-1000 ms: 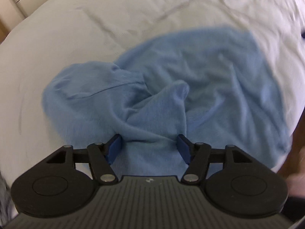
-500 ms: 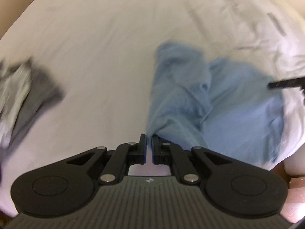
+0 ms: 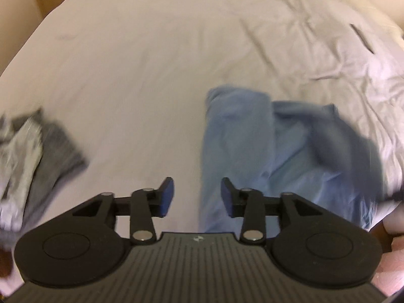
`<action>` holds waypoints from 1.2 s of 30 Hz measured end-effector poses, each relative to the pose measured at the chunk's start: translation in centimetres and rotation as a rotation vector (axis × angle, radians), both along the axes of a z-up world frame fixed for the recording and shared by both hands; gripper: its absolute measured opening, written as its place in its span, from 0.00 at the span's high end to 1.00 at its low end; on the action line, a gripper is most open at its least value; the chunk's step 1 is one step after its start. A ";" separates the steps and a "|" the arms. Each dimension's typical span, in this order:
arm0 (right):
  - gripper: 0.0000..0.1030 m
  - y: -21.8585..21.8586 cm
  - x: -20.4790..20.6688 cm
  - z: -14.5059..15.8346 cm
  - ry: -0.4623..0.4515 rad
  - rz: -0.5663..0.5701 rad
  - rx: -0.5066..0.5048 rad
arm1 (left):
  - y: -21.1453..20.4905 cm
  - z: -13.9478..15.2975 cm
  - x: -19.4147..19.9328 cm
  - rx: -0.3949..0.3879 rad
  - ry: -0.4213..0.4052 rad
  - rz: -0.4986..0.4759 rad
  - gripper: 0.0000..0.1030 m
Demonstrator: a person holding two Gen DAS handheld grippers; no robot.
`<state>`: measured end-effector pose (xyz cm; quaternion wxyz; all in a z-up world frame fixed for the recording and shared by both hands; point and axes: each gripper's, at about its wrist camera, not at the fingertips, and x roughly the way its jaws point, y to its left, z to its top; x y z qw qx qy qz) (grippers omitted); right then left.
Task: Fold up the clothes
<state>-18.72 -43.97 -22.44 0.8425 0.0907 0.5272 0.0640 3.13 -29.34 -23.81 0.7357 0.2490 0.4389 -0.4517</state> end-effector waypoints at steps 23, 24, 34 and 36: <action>0.53 -8.7 -0.6 -1.2 -0.003 -0.418 -0.040 | -7.8 -3.9 -0.9 0.041 -0.110 -0.238 0.97; 0.46 -9.3 0.2 -1.1 -0.021 -0.445 -0.023 | -6.2 -2.9 -0.4 0.037 -0.119 -0.202 0.97; 0.38 -10.3 6.2 -5.3 0.050 -0.537 0.006 | 3.6 -0.9 3.9 0.179 -0.203 0.136 0.73; 0.38 -10.7 5.6 -5.5 0.059 -0.544 0.033 | 2.1 -0.4 2.7 0.080 -0.157 0.089 0.64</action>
